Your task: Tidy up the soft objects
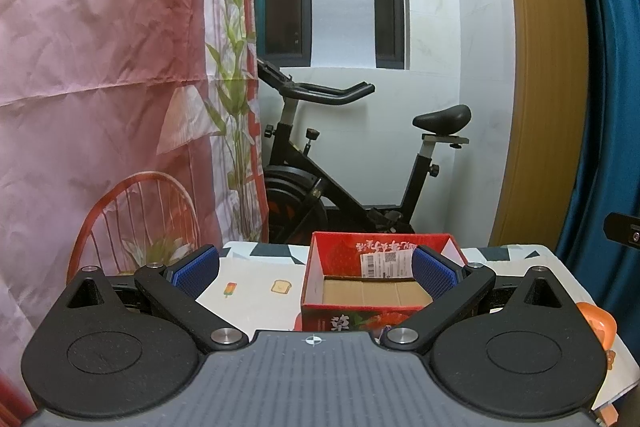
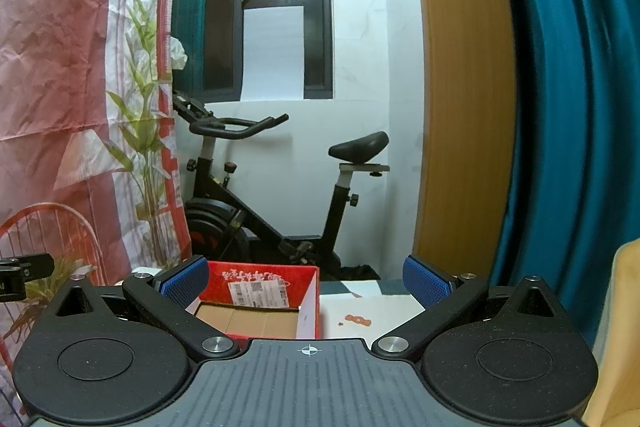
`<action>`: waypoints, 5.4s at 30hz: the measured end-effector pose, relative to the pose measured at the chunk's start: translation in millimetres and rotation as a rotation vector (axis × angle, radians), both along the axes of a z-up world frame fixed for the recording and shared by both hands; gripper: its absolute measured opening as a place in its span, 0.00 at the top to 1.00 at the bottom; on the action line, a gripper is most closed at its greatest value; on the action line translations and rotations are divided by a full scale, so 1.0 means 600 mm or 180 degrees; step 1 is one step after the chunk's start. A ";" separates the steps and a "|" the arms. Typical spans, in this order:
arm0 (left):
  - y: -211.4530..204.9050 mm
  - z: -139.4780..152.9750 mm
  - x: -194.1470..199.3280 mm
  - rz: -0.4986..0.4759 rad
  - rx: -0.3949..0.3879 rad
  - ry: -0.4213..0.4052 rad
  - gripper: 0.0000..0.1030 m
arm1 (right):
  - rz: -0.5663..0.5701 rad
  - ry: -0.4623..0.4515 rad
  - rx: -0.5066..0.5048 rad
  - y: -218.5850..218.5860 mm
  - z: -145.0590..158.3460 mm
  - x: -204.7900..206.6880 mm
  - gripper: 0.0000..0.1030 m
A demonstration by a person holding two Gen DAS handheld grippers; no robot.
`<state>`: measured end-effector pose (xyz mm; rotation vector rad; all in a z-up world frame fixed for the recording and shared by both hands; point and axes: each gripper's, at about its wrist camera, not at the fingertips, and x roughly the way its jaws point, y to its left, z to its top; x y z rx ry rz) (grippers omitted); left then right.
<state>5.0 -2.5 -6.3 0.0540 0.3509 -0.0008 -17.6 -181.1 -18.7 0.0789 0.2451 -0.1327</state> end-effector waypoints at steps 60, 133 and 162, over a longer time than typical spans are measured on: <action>0.067 -0.397 0.160 0.0113 -0.0253 0.1340 0.08 | 0.0731 0.1367 0.0092 0.073 -0.455 0.223 0.00; 0.054 -0.343 0.144 -0.0832 -0.0739 0.0635 0.38 | 0.1017 0.0805 -0.0063 0.063 -0.311 0.184 0.20; 0.024 -0.229 0.258 -0.0923 -0.0452 0.0568 0.38 | 0.1106 0.0524 0.0150 0.000 -0.221 0.328 0.20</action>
